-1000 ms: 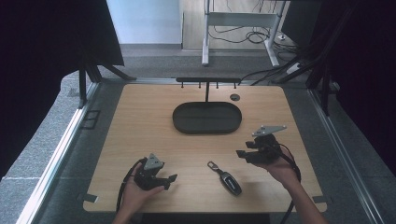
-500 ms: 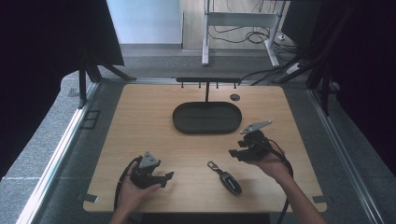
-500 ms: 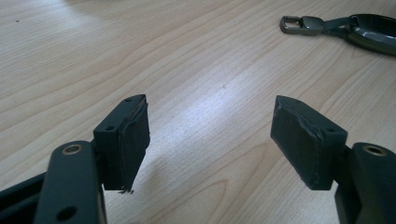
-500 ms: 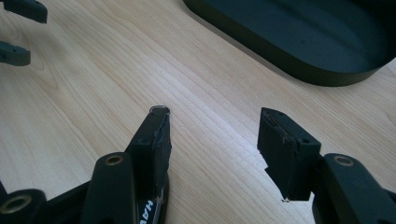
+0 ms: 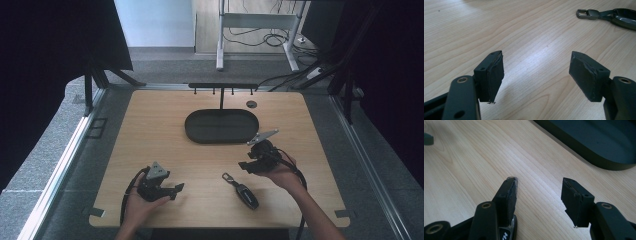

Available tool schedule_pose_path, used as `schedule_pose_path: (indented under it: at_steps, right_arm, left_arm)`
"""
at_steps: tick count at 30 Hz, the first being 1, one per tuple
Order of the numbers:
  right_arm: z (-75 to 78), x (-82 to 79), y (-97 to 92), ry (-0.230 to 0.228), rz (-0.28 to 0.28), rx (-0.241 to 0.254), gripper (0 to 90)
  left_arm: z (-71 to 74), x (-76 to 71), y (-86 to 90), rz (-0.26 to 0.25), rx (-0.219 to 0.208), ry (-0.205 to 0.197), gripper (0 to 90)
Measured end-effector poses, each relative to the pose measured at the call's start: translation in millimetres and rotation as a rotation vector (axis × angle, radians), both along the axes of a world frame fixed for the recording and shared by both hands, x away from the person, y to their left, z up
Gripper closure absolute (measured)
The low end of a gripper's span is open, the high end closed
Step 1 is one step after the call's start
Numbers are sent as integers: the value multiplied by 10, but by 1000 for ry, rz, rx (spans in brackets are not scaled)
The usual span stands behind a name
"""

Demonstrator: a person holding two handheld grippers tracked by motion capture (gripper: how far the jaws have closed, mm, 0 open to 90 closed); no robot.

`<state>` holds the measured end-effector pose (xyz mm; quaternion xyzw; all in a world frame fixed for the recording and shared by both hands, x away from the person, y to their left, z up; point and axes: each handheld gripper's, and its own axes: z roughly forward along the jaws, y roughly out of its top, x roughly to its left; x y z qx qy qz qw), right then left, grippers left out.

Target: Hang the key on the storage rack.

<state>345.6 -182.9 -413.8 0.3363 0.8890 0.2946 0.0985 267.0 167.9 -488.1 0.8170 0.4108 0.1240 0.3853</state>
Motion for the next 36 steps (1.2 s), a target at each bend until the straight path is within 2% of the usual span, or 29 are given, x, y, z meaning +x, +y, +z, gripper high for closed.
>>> schedule_pose_path:
  at_steps: [10, 17, 22, 28, 36]
  right_arm:
    - [-74, 7, 183, 28, 39, -27, 467]
    - [-128, 31, 220, 58, 28, -50, 490]
    - [-168, 35, 256, 77, 38, -64, 495]
    - [-289, 38, 343, 102, 53, -85, 496]
    - [-342, 31, 401, 126, 54, -115, 499]
  left_arm:
    - [-1, -2, -13, -13, 0, 2, 287]
    - [24, -13, 12, -6, -12, -4, 287]
    - [14, -7, 11, -7, -10, -1, 287]
    - [10, -4, 13, -9, -10, 1, 287]
    - [14, -11, 13, -20, -18, -2, 285]
